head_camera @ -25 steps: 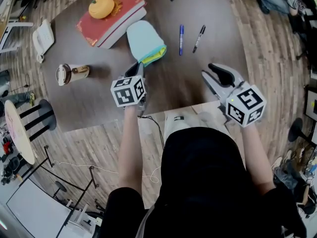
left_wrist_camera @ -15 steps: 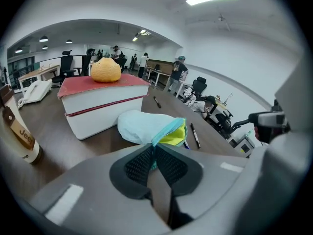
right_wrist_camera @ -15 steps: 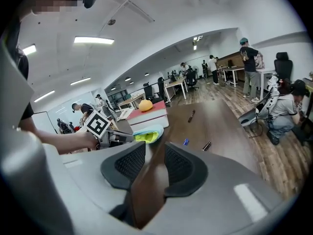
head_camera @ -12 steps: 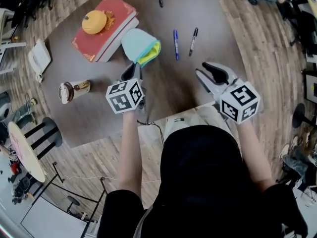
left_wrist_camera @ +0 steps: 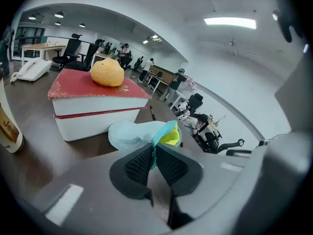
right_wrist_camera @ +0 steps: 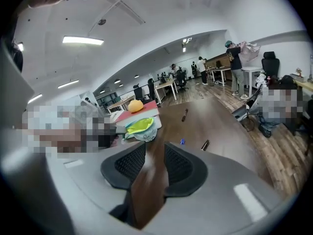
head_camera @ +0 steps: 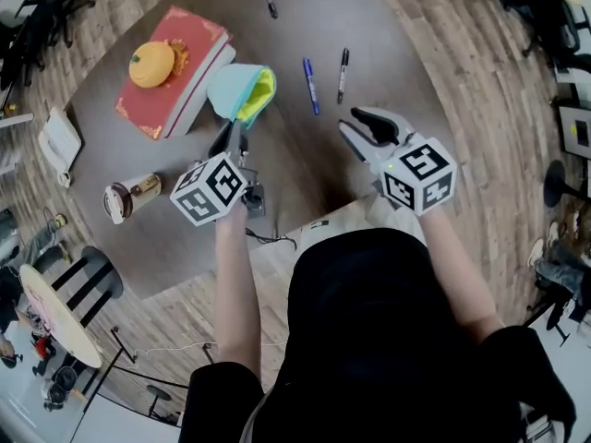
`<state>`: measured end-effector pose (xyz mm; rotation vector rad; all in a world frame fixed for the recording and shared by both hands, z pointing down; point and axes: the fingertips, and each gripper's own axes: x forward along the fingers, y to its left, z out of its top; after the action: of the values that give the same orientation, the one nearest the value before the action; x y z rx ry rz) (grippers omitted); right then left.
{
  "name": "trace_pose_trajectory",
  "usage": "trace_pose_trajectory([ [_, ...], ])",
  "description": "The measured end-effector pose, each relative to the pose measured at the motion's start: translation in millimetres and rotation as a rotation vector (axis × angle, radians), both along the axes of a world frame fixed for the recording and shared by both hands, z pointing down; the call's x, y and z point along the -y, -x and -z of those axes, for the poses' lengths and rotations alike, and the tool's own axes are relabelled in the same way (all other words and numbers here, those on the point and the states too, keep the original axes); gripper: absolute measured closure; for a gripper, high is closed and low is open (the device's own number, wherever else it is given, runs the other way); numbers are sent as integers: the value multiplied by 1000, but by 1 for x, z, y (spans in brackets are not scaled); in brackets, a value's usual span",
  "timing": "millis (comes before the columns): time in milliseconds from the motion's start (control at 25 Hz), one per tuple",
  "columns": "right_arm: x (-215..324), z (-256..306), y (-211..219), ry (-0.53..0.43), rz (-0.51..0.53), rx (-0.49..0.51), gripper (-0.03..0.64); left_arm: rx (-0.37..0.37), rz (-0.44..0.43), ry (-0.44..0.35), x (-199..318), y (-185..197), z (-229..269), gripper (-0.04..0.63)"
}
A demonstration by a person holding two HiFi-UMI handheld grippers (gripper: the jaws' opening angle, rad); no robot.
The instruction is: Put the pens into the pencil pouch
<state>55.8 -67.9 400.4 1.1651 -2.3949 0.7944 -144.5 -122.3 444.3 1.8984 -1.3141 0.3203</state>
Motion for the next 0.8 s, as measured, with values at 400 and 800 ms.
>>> trace_pose_trajectory([
  [400, 11, -39, 12, 46, -12, -75, 489, -55, -15, -10, 5, -1, 5, 571],
  [800, 23, -85, 25, 66, -20, -128, 488, -67, -24, -23, 10, 0, 7, 571],
])
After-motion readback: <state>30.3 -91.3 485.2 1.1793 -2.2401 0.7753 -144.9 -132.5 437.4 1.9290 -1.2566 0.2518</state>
